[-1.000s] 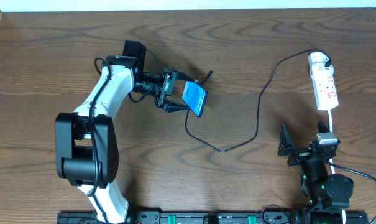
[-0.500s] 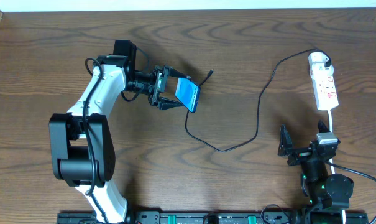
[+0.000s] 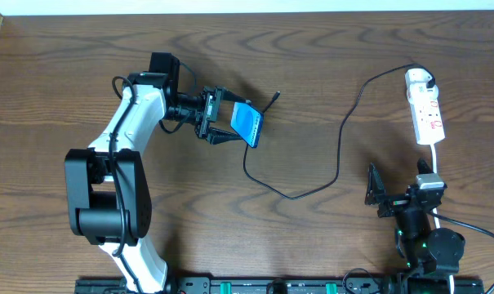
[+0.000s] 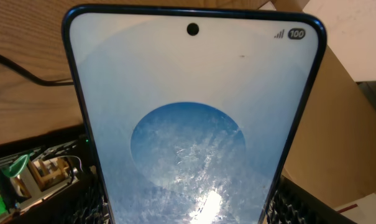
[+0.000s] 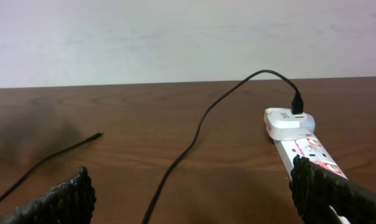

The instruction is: Plug charger to phone and switch on socket

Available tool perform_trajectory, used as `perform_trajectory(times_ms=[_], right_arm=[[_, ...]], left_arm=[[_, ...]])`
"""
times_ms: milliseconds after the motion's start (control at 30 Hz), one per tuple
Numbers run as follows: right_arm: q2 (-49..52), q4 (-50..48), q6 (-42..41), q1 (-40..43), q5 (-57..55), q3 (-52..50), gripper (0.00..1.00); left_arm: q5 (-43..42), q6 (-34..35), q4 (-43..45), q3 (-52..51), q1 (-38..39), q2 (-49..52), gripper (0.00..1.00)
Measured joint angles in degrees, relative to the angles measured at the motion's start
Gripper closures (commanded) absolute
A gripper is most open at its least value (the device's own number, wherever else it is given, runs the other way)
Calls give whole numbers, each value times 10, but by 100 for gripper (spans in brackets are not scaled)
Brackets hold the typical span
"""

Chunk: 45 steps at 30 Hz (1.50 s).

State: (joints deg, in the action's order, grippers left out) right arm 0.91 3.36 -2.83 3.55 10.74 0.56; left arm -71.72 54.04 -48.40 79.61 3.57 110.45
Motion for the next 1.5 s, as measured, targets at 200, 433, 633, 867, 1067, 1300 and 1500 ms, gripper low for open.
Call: perform_trajectory(times_ms=[200, 433, 633, 867, 1067, 1300, 1500], right_arm=[[15, -2, -10, 0, 19, 0, 1], [40, -24, -33, 0, 40, 0, 1], [70, -26, -42, 0, 52, 7, 1], [141, -26, -43, 0, 61, 53, 1], [219, -26, -43, 0, 72, 96, 1], [319, -23, -43, 0, 91, 151, 1], [383, -23, -44, 0, 122, 186, 1]], left_arm=[[0, 0, 0, 0, 0, 0, 27], [0, 0, 0, 0, 0, 0, 27], [0, 0, 0, 0, 0, 0, 27], [0, 0, 0, 0, 0, 0, 27], [0, 0, 0, 0, 0, 0, 27], [0, 0, 0, 0, 0, 0, 27], [0, 0, 1, 0, 0, 0, 27]])
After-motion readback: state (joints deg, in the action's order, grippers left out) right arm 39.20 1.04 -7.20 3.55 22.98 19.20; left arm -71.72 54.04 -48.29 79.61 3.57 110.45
